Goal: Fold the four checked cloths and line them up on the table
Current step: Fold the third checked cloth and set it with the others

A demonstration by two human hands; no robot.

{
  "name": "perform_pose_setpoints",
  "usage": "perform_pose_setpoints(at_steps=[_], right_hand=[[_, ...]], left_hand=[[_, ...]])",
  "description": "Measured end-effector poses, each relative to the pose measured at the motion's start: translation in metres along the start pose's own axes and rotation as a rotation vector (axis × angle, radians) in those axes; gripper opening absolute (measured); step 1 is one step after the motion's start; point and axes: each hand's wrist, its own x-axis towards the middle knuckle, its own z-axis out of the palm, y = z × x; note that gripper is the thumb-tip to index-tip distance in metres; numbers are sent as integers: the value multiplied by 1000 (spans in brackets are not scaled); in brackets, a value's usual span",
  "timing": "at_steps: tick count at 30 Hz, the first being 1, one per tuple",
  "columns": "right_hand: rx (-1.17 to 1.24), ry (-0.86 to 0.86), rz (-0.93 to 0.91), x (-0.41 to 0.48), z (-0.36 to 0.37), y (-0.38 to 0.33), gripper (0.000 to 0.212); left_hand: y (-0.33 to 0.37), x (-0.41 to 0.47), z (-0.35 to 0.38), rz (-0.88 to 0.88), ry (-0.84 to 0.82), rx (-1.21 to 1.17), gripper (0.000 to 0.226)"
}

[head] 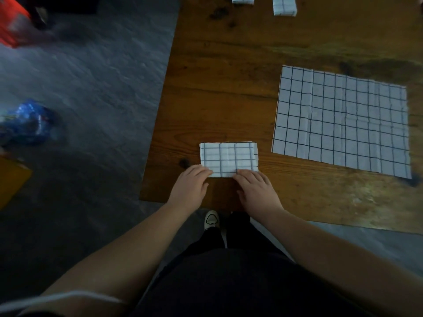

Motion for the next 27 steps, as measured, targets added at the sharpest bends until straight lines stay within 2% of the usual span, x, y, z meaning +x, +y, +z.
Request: perform_pose_setpoints(at_steps=[7, 12, 16, 19, 21, 24, 27], right_hand=[[17, -68, -36, 32, -14, 4, 38], [32, -54, -35, 40, -16, 8, 25], [-1, -53, -50, 39, -22, 6, 24], [23, -21, -37, 32, -35, -5, 27], [83, 37, -43, 23, -50, -15, 28], [230, 149, -42, 5, -81, -22, 17], [526, 171, 43, -18, -123, -18, 8]], left_hand=[[-7, 11, -4, -27, 21, -30, 33], [-10, 16, -7, -37, 1, -34, 21], [-4, 18, -13, -33, -12, -14, 18], [11, 20, -27, -13, 51, 15, 15], [31, 20, -43, -4, 105, -38, 14], [74, 14, -71, -16, 141, -233, 15], [124, 6, -97, -60, 140, -456, 21]])
